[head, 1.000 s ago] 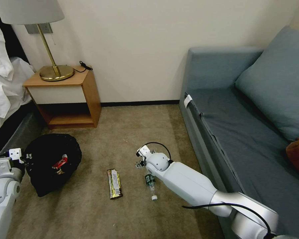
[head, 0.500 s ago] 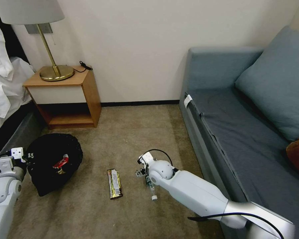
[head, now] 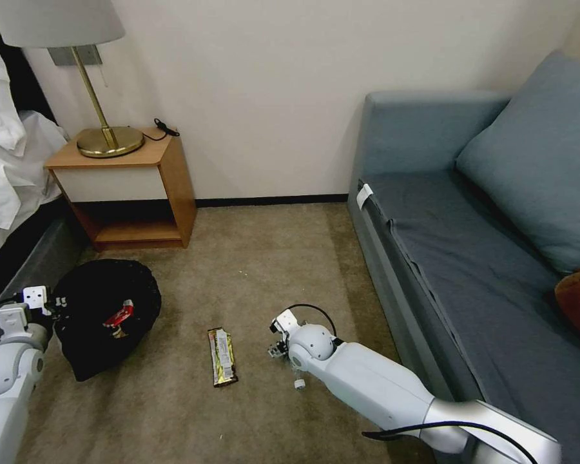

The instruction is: Pick up the trash bin, then pick up the garbage on the floor and place it into the trash bin.

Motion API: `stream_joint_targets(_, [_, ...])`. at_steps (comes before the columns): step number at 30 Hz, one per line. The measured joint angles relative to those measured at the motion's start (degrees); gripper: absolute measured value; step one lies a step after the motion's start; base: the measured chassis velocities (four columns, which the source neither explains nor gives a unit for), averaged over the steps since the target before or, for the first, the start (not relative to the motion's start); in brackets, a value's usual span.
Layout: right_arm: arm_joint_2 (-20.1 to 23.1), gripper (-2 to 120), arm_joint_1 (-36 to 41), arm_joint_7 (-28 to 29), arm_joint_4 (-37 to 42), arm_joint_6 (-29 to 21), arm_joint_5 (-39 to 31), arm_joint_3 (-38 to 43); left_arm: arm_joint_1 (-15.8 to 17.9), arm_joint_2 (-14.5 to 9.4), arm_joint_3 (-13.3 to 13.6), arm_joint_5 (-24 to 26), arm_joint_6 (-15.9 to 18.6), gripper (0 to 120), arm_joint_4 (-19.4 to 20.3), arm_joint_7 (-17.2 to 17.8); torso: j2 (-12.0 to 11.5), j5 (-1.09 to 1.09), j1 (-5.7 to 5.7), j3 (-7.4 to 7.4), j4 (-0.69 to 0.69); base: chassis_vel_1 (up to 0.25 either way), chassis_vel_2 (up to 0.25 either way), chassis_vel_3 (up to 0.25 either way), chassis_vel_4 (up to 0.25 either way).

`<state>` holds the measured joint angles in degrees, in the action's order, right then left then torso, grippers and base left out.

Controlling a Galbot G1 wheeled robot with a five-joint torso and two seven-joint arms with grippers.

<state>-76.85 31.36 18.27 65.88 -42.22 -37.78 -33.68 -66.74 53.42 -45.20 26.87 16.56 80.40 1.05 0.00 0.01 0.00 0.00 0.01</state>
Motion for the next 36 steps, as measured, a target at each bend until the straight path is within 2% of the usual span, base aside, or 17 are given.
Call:
stream_joint_targets(15, [-2.06,98,0.41,-4.1,-7.72,1.85,3.99,-0.31,0.58,0.56,0.13,-0.36,-0.21,4,-0.77,0.0,0.0,0.0,0.0,0.0,-0.01,0.0,0.0,0.0,0.0])
stream_joint_targets(17, [-2.37,88,0.41,-4.65,-8.55,1.93,4.36,-0.25,0.58,0.56,0.12,-0.36,-0.25,4,-0.83,-0.02,0.0,0.0,0.0,0.0,-0.01,0.0,0.0,0.0,0.0])
stream_joint_targets(19, [-2.49,85,0.44,-4.79,-8.81,1.95,4.47,-0.21,0.56,0.56,0.1,-0.36,-0.27,4,-0.85,-0.03,0.0,0.0,0.0,0.0,-0.01,0.0,0.0,0.0,0.0])
stream_joint_targets(20, [-2.67,78,0.53,-4.95,-9.2,2.03,4.59,-0.08,0.52,0.55,0.07,-0.36,-0.33,4,-0.89,-0.06,0.0,0.0,0.0,0.0,0.0,0.0,0.0,0.0,0.0])
stream_joint_targets(21, [-2.67,78,0.53,-4.95,-9.2,2.03,4.59,-0.08,0.52,0.55,0.07,-0.36,-0.33,4,-0.89,-0.06,0.0,0.0,0.0,0.0,0.0,0.0,0.0,0.0,0.0])
stream_joint_targets(24, [-2.93,64,0.9,-5.47,-9.92,2.28,4.99,0.23,0.41,0.51,-0.03,-0.34,-0.4,4,-0.95,-0.12,0.0,0.0,0.0,0.0,-0.01,0.0,0.0,0.0,0.0])
stream_joint_targets(25, [-2.93,64,0.9,-5.47,-9.92,2.28,4.99,0.23,0.41,0.51,-0.03,-0.34,-0.4,4,-0.95,-0.12,0.0,0.0,0.0,0.0,-0.01,0.0,0.0,0.0,0.0])
stream_joint_targets(27, [-2.98,51,1.07,-5.72,-10.1,2.5,5.33,0.68,0.32,0.46,-0.09,-0.26,-0.4,4,-0.94,-0.17,0.0,-0.01,0.0,0.0,-0.01,0.0,0.0,0.0,0.0])
stream_joint_targets(28, [-2.98,51,1.07,-5.72,-10.1,2.5,5.33,0.68,0.32,0.46,-0.09,-0.26,-0.4,4,-0.94,-0.17,0.0,-0.01,0.0,0.0,-0.01,0.0,0.0,0.0,0.0])
stream_joint_targets(30, [-3.06,41,1.04,-5.79,-10.1,2.68,5.4,1.18,0.25,0.39,-0.13,-0.22,-0.42,4,-0.93,-0.21,0.0,-0.01,0.0,0.0,-0.01,0.0,0.0,0.0,0.0])
stream_joint_targets(36, [-3.19,28,0.49,-5.81,-9.73,3.21,5.39,1.83,0.13,0.34,-0.13,-0.13,-0.43,4,-0.68,-0.28,0.0,-0.02,0.0,0.0,-0.01,0.0,0.0,0.0,0.0])
